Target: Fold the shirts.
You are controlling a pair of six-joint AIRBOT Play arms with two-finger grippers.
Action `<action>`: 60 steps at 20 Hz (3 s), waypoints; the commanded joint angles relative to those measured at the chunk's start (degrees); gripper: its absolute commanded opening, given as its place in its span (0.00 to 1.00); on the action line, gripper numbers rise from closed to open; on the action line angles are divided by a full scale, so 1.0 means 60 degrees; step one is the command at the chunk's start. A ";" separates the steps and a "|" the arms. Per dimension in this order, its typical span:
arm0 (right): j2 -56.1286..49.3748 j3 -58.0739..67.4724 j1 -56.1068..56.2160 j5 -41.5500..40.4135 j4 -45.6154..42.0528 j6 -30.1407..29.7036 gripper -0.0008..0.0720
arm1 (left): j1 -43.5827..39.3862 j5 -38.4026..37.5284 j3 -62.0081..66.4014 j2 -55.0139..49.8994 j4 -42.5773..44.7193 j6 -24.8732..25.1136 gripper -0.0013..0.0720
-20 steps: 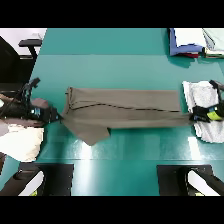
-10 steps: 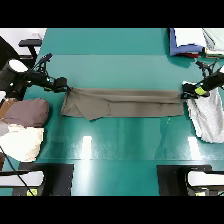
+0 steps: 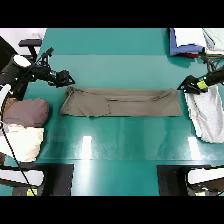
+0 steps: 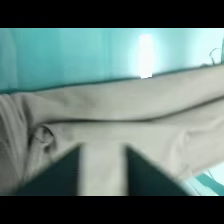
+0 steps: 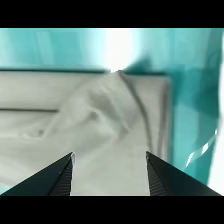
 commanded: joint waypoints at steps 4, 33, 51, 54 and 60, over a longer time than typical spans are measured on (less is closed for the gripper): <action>0.0149 -0.2062 -0.1300 -0.0113 0.0528 -0.0725 0.74 | -0.0554 -0.0576 0.0178 -0.0022 -0.0386 0.0022 0.06; 0.1774 0.3020 0.3730 0.0506 0.4284 -0.0557 0.03 | -0.5672 0.1388 0.3373 -0.4018 -0.0313 -0.1778 0.05; -0.2248 0.5213 0.9686 -0.3279 0.4266 -0.1745 0.73 | 0.0597 -0.1126 0.4073 0.1665 0.2983 -0.1698 0.05; -0.2437 0.5213 0.9777 -0.2812 0.3767 -0.1847 0.72 | 0.1005 -0.1235 0.4076 0.2098 0.2983 -0.1694 0.05; -0.1271 0.3621 0.7832 -0.1075 0.2000 -0.0918 0.68 | 0.0976 -0.1749 0.4073 0.2113 0.2798 -0.1676 0.05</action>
